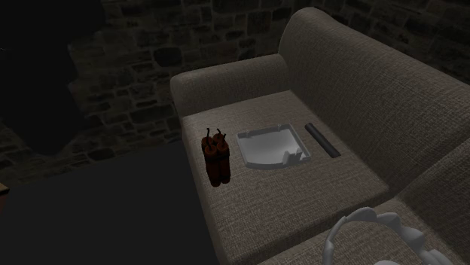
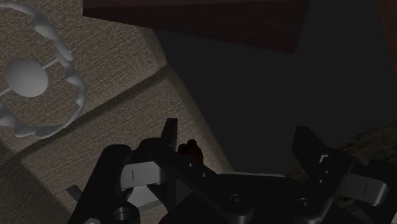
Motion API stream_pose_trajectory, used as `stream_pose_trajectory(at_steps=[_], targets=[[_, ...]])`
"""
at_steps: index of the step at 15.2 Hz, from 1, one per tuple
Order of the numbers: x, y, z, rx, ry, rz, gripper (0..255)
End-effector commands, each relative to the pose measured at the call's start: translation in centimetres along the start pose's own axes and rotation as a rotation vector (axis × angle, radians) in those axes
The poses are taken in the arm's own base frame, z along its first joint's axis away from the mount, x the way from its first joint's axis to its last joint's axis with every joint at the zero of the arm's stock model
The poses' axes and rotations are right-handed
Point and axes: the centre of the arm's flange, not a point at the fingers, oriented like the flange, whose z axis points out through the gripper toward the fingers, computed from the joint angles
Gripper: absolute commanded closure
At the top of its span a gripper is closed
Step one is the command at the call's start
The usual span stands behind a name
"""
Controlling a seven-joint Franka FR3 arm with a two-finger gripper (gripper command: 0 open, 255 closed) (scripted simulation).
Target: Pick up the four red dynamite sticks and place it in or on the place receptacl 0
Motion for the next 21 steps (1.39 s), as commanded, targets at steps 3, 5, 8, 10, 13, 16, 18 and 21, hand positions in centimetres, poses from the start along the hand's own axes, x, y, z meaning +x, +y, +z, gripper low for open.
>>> stream_pose_trajectory(at_steps=[3, 5, 8, 10, 13, 16, 18, 21], targets=[[1.7, -0.2, 2.0, -0.006, 0.005, 0.008, 0], [3.4, -0.3, 3.9, -0.011, 0.011, 0.017, 0], [5.9, -0.5, 6.8, -0.02, 0.019, 0.029, 0], [7.6, -0.6, 8.8, -0.025, 0.024, 0.037, 0], [10.2, -0.7, 11.7, -0.034, 0.033, 0.05, 0], [12.9, -0.7, 14.5, -0.042, 0.041, 0.062, 0], [14.6, -0.7, 16.4, -0.048, 0.046, 0.071, 0], [17.3, -0.6, 19.2, -0.056, 0.054, 0.083, 0]])
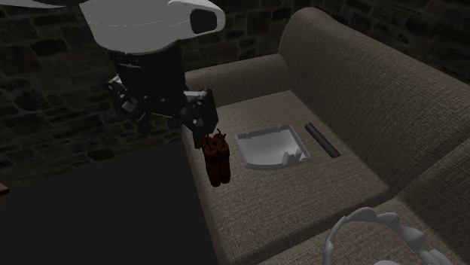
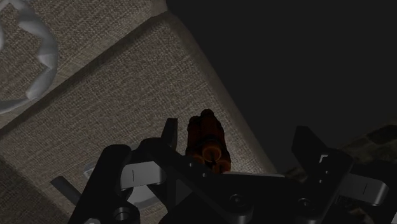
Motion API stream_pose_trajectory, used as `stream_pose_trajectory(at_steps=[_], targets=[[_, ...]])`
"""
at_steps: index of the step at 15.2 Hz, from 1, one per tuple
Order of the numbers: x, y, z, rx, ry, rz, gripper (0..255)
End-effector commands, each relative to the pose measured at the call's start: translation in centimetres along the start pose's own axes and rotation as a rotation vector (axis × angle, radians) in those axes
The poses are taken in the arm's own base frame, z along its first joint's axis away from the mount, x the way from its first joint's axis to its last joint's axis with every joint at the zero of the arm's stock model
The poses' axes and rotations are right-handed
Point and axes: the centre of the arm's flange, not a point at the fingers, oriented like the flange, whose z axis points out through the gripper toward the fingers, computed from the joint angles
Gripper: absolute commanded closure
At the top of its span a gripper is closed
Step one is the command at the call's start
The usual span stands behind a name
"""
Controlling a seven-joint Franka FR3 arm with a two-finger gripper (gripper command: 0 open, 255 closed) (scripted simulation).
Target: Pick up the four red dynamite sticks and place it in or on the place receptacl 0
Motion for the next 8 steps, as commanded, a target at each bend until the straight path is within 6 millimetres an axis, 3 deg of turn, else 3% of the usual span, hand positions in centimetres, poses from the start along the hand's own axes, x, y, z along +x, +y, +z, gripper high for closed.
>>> stream_pose_trajectory(at_steps=[1, 8], targets=[[1.9, -0.5, 2.0, -0.005, 0.007, 0.008, 0], [7.9, -0.9, 8.8, -0.025, 0.026, 0.037, 0]])
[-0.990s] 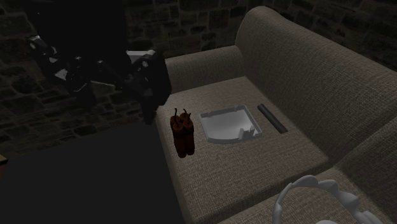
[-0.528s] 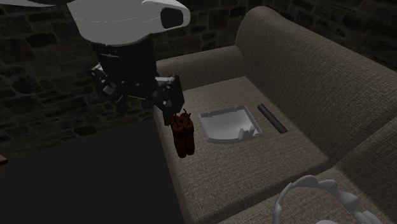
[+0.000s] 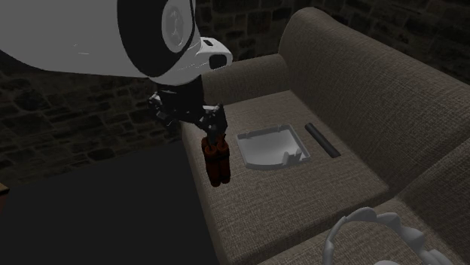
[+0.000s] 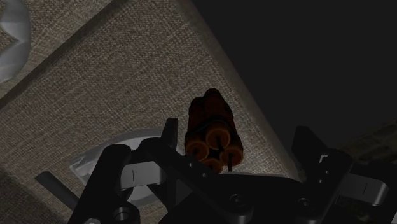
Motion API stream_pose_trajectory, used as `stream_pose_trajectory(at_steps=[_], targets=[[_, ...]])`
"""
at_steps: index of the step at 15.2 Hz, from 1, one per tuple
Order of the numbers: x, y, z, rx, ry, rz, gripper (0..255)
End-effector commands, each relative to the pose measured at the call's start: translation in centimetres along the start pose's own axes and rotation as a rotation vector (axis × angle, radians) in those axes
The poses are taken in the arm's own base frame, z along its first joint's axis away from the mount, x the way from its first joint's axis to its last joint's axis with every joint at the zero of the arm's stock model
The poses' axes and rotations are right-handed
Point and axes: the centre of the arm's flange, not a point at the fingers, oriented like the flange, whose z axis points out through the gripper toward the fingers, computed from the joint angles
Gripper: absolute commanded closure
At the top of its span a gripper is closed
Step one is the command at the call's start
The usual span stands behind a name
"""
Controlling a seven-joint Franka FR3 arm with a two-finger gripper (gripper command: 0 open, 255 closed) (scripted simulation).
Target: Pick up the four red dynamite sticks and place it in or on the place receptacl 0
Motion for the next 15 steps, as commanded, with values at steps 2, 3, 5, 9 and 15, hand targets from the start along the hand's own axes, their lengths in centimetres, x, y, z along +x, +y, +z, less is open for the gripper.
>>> stream_pose_trajectory(at_steps=[2, 3, 5, 9, 15], targets=[[2.8, -0.2, 2.8, -0.008, 0.009, 0.013, 0], [3.6, -0.3, 3.8, -0.011, 0.012, 0.017, 0], [5.3, -0.4, 5.7, -0.017, 0.018, 0.025, 0], [6.9, -0.5, 8.5, -0.022, 0.022, 0.033, 0], [6.9, -0.4, 11.5, -0.022, 0.022, 0.033, 0]])
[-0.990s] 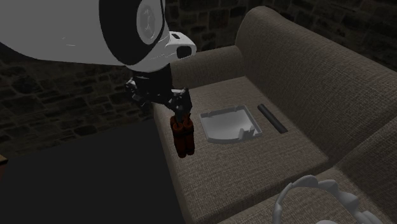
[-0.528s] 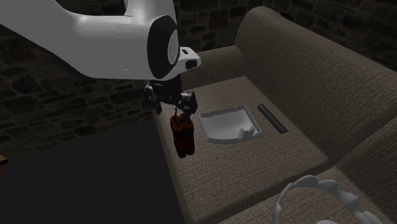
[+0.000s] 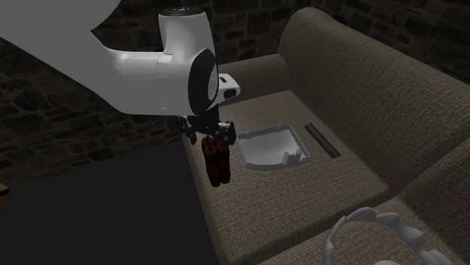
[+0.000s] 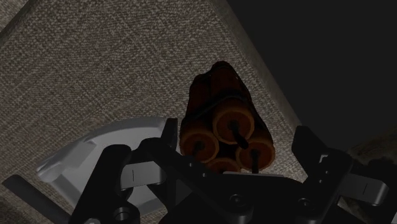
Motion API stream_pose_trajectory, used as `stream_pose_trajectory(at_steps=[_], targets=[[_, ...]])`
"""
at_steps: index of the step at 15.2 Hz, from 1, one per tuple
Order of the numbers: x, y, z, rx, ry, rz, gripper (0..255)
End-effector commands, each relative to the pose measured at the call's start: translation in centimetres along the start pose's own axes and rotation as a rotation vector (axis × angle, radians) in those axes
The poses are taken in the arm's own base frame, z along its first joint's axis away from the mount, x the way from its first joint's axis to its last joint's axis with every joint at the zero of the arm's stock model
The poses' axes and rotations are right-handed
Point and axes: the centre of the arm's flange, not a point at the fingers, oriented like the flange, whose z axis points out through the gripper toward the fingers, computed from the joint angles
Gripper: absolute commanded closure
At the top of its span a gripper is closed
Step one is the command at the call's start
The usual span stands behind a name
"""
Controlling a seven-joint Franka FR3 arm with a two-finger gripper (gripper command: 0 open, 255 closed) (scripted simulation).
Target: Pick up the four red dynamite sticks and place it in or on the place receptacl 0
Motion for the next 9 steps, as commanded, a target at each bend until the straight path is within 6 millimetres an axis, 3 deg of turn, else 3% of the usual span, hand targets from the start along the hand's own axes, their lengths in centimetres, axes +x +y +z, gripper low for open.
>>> stream_pose_trajectory(at_steps=[1, 7, 8, 9], targets=[[0.02, 0.01, 0.42, 0.0, 0.0, 0.0, 0], [0.02, 0.01, 0.42, 0.0, 0.0, 0.0, 0], [0.02, 0.01, 0.42, 0.0, 0.0, 0.0, 255], [0.02, 0.01, 0.42, 0.0, 0.0, 0.0, 255]])
